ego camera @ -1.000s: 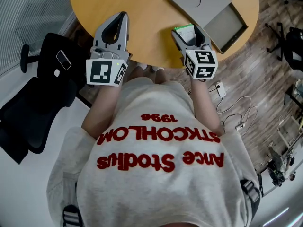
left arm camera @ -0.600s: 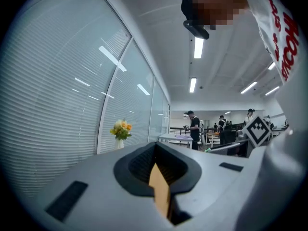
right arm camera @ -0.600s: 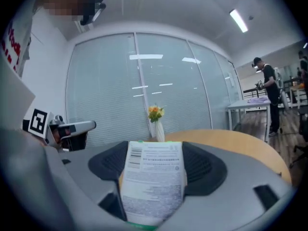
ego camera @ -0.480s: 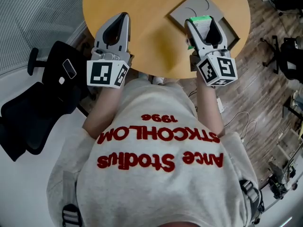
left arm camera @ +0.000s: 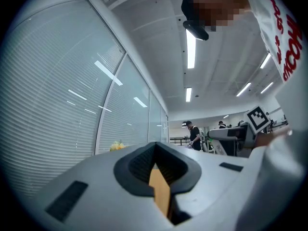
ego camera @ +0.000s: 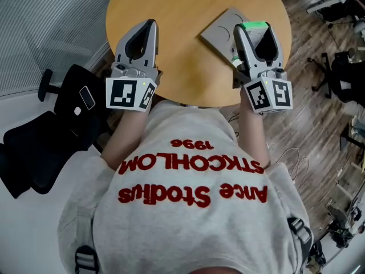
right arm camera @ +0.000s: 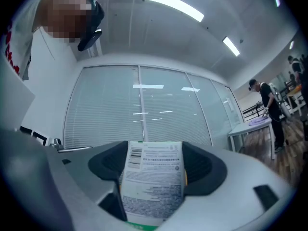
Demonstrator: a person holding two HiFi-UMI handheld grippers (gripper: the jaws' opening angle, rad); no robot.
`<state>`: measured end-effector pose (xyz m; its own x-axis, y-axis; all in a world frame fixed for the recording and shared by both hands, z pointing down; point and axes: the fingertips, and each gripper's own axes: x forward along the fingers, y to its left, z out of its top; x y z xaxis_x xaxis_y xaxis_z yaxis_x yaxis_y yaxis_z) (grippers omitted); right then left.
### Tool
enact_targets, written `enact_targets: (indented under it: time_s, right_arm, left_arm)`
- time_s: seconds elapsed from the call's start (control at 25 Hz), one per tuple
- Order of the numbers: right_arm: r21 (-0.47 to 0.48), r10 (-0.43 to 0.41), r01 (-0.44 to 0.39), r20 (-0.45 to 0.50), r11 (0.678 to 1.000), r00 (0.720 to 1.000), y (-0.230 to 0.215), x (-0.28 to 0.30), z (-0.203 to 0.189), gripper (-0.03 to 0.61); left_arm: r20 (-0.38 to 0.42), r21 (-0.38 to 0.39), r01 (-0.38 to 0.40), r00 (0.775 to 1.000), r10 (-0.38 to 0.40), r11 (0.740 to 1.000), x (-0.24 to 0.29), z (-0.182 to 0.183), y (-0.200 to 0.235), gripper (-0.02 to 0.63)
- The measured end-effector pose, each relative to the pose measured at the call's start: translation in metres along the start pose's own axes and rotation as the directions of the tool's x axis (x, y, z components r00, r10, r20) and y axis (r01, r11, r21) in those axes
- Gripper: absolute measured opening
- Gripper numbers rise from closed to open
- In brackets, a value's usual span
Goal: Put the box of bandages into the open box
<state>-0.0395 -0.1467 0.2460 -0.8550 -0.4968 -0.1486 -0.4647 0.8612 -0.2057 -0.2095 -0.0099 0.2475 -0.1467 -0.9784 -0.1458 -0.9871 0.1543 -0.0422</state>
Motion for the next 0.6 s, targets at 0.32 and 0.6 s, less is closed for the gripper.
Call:
enact_targets:
  time_s: [0.32, 0.6]
  right_arm:
    - [-0.035, 0.001, 0.001, 0.04, 0.999, 0.999, 0.001, -0.003, 0.013, 0.359]
    - [-0.034, -0.061, 0.062, 0.033, 0.998, 0.998, -0.009, -0.019, 0.01, 0.359]
  left_arm:
    - [0.035, 0.01, 0.017, 0.999, -0.018, 1.0, 0.004, 0.01, -0.004, 0.006]
    - [0.019, -0.012, 0.064, 0.998, -0.064, 0.998, 0.011, -0.002, -0.012, 0.006]
